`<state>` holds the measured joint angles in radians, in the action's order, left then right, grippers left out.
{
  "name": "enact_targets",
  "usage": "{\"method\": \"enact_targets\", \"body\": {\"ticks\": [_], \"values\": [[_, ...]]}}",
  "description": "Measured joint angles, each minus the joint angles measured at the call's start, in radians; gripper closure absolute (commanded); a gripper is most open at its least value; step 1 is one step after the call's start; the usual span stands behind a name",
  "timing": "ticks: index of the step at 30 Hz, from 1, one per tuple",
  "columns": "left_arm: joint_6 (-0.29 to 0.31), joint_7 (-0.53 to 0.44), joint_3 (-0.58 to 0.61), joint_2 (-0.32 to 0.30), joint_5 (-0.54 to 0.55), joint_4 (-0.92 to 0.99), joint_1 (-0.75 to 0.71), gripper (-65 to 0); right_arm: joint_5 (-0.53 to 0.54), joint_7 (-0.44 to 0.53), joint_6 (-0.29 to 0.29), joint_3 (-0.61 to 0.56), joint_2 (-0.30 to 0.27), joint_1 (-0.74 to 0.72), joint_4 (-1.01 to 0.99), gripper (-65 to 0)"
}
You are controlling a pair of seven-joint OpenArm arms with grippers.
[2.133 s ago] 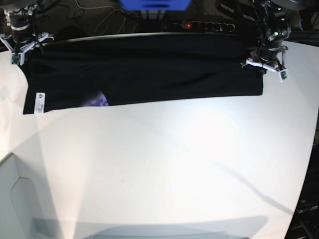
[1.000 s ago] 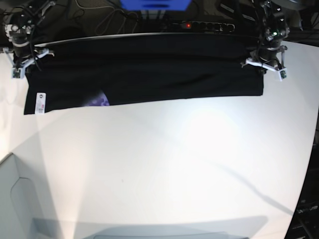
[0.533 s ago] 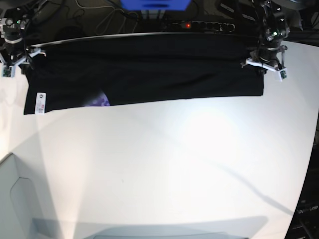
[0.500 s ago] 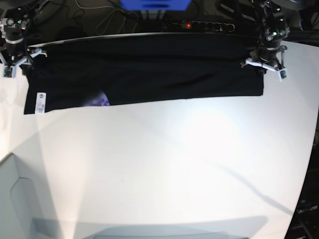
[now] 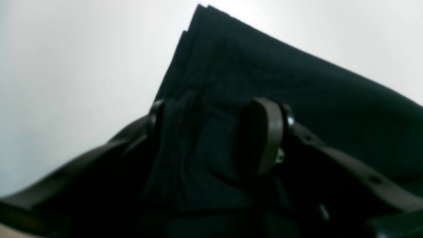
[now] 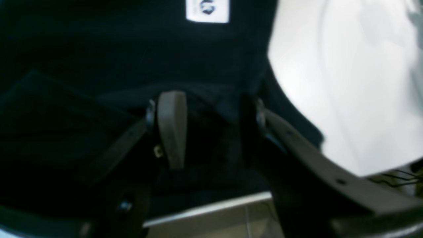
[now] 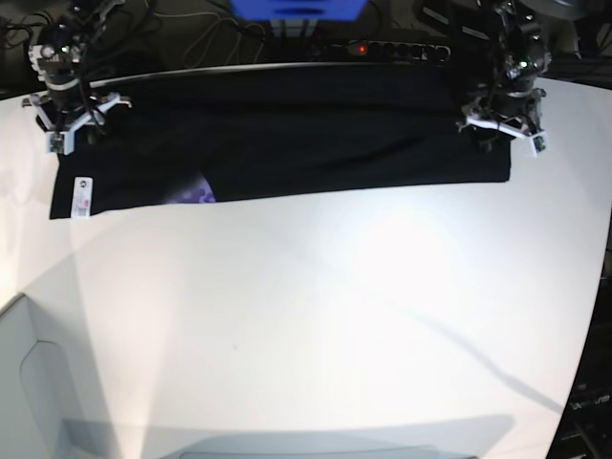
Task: Fold the T-shirt properly
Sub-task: 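Hold the strip ends with both grippers and regrasp the fabric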
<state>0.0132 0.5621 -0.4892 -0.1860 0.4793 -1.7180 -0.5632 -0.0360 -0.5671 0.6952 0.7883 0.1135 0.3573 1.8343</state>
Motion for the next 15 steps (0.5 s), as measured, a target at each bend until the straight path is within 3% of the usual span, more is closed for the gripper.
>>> {"method": "enact_targets", "body": {"ticks": [11,15], "values": [[-0.013,0.032,-0.005,0.002,-0.003,-0.126,-0.062,-34.7,0.011,0.036,-0.002,-0.017,-0.023,-0.022,-0.116,-26.9],[-0.010,0.032,-0.061,0.001,-0.005,-0.156,-0.114,-34.7,0.015,0.037,-0.002,-0.024,-0.039,-0.027,-0.125,-26.7]]}}
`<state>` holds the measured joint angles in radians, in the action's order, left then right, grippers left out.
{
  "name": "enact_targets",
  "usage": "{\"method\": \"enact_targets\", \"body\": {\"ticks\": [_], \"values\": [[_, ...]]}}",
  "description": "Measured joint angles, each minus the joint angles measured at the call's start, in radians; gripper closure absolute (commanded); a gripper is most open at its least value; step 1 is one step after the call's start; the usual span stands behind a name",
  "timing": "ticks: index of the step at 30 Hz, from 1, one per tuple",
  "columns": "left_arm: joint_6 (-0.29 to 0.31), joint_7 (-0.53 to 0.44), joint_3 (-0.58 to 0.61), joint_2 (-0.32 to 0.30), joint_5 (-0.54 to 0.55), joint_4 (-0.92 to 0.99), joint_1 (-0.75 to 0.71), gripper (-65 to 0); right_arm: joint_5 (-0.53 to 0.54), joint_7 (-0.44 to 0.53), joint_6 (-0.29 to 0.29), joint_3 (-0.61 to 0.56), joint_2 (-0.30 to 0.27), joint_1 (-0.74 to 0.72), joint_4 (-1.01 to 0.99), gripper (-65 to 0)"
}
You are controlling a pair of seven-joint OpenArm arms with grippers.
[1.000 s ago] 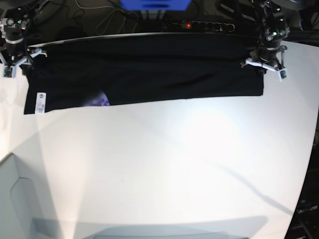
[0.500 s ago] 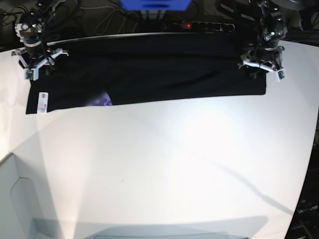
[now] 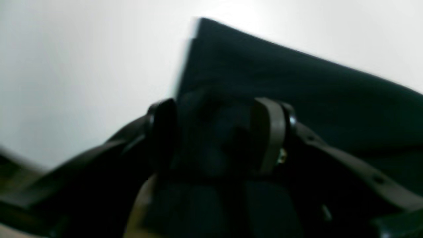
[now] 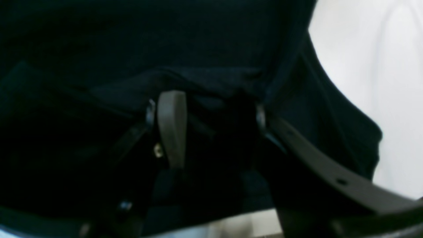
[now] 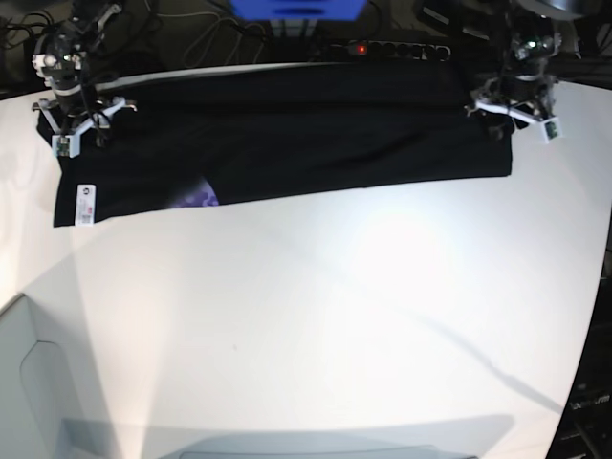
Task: Fold the T-shirt properly
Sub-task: 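Hold the strip ends with both grippers and regrasp the fabric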
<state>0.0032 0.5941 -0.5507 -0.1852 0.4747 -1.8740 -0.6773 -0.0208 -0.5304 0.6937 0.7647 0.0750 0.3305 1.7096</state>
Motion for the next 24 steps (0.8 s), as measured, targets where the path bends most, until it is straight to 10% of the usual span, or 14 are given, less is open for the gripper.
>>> {"method": "enact_targets", "body": {"ticks": [24], "values": [[0.005,-0.049,0.018,0.000,0.005,0.169,0.045,-34.1,0.000,-0.007,0.000,0.000,0.000,-0.011,-0.003,-26.7]]}}
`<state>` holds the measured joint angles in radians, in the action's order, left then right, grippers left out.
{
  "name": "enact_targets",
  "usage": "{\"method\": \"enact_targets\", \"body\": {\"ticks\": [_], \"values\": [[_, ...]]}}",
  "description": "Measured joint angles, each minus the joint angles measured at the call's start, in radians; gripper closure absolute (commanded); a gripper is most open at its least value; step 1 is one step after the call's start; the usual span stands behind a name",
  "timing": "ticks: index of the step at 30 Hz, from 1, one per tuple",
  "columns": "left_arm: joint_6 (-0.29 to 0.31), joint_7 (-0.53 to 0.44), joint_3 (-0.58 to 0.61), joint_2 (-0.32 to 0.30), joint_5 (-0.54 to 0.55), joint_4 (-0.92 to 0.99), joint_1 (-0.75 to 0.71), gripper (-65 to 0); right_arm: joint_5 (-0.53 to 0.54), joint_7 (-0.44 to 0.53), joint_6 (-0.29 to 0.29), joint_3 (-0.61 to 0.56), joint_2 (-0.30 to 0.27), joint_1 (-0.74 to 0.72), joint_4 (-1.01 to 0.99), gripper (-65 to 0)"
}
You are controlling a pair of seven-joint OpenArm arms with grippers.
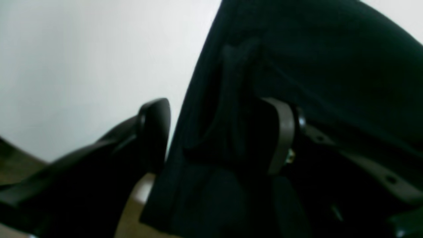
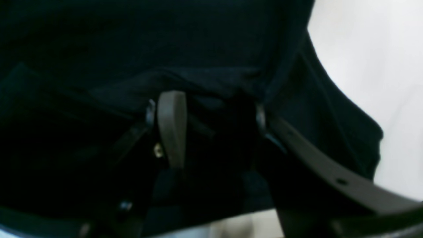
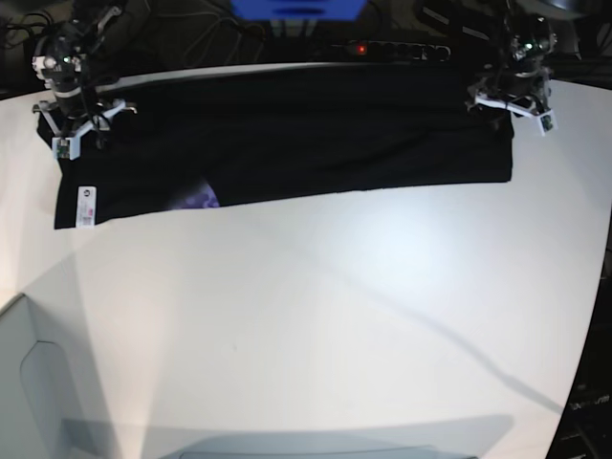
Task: Fold the T-shirt properly
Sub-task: 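Hold the strip ends with both grippers and regrasp the fabric, then carry the strip end with the left gripper toward the right gripper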
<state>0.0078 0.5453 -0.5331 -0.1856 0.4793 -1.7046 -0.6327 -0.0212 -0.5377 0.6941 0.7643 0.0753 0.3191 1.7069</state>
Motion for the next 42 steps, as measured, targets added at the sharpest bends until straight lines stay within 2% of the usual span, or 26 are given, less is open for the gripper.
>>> {"method": "enact_targets", "body": {"ticks": [7,8,12,15,17,21,24,26,31,36,42], "values": [[0.014,-0.035,0.025,-0.001,0.023,0.065,0.065,-1.3,0.000,-0.016,0.000,-0.002,0.003,-0.027,-0.003,-26.6],[0.014,-0.040,0.026,0.003,0.019,0.068,0.073,0.0,-0.001,-0.015,0.001,-0.003,0.003,-0.030,-0.005,-26.6],[0.010,-0.039,0.034,0.004,0.011,0.059,0.079,0.0,-0.001,-0.019,0.001,-0.003,0.002,-0.039,-0.006,-26.6],[-0.002,0.000,0.034,0.006,0.000,0.023,0.076,0.0,-0.032,-0.018,0.001,-0.003,0.003,-0.047,-0.006,-26.6],[-0.011,0.046,0.041,0.013,-0.008,-0.036,0.056,0.0,-0.059,-0.012,0.000,-0.003,0.005,-0.055,-0.006,-26.6],[-0.014,0.052,0.074,0.058,-0.014,-0.211,0.010,0.0,-0.079,-0.019,0.001,-0.002,0.005,-0.075,-0.006,-26.6],[-0.012,0.038,0.189,0.050,-0.012,-0.293,0.014,0.0,-0.077,-0.019,0.001,-0.002,0.005,-0.074,-0.006,-26.6],[0.002,0.039,0.274,0.051,0.000,-0.298,0.024,0.0,-0.077,-0.019,0.000,-0.001,0.005,-0.074,-0.006,-26.6],[-0.009,0.045,0.483,0.041,-0.022,-0.293,0.066,0.0,-0.077,-0.019,0.001,-0.001,0.005,-0.074,-0.006,-26.6],[-0.010,0.050,0.717,-0.003,-0.015,-0.293,0.150,0.0,-0.077,-0.019,0.001,-0.001,0.005,-0.074,-0.006,-26.6],[-0.013,0.045,0.885,-0.014,-0.018,-0.269,0.270,0.0,-0.077,-0.019,0.001,-0.001,0.005,-0.074,-0.006,-26.6]]}}
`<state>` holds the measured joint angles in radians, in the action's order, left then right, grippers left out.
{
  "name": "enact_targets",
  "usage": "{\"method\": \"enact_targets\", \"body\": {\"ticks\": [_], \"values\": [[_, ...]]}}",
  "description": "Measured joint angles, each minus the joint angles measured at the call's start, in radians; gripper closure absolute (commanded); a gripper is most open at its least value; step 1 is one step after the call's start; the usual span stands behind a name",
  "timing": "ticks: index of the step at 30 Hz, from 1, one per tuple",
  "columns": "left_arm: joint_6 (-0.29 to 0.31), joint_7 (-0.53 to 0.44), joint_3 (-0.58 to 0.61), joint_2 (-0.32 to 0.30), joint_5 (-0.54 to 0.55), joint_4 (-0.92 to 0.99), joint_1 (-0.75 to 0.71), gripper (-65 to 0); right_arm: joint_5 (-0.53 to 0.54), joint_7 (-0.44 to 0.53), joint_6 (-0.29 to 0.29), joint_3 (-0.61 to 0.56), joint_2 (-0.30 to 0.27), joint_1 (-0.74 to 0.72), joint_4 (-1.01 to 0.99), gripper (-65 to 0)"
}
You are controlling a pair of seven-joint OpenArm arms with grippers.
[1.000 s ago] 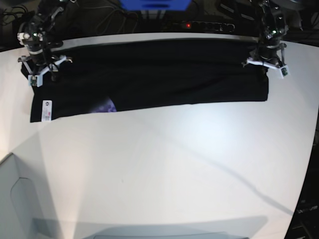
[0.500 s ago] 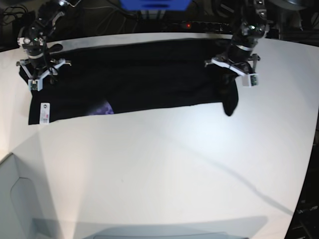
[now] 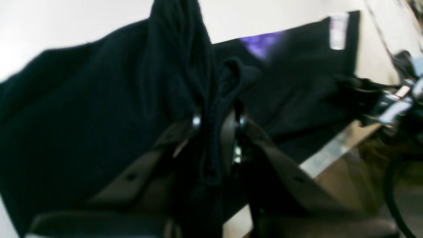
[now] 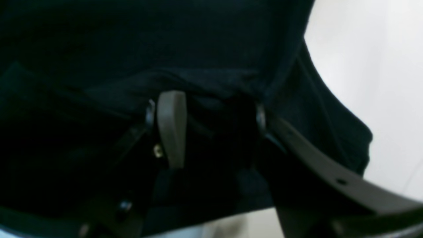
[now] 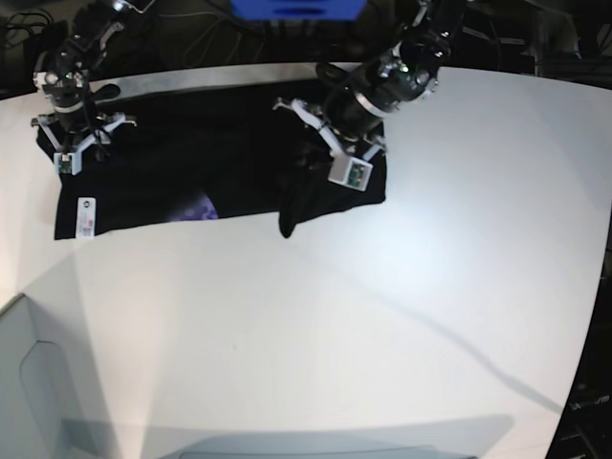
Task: Fold the T-shirt properly
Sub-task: 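Carry the strip end with the left gripper toward the right gripper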
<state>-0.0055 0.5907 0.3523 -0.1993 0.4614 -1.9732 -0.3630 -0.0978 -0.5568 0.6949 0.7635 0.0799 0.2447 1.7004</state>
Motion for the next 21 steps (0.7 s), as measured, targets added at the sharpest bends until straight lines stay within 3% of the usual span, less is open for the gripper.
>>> {"method": "enact_targets", "body": {"ticks": [5,13,21], "values": [[-0.003,0.008,0.129,-0.002,-0.003,0.073,0.102,0.0,0.000,0.000,0.000,0.000,0.000,-0.003,0.000,-26.6],[-0.007,0.008,0.251,-0.011,-0.079,0.181,0.199,0.0,-0.004,-0.008,0.000,0.001,-0.002,-0.016,0.000,-26.6],[-0.006,0.003,0.375,-0.006,-0.084,0.241,0.294,0.0,-0.007,-0.008,0.000,0.001,-0.002,-0.017,0.000,-26.6]]}}
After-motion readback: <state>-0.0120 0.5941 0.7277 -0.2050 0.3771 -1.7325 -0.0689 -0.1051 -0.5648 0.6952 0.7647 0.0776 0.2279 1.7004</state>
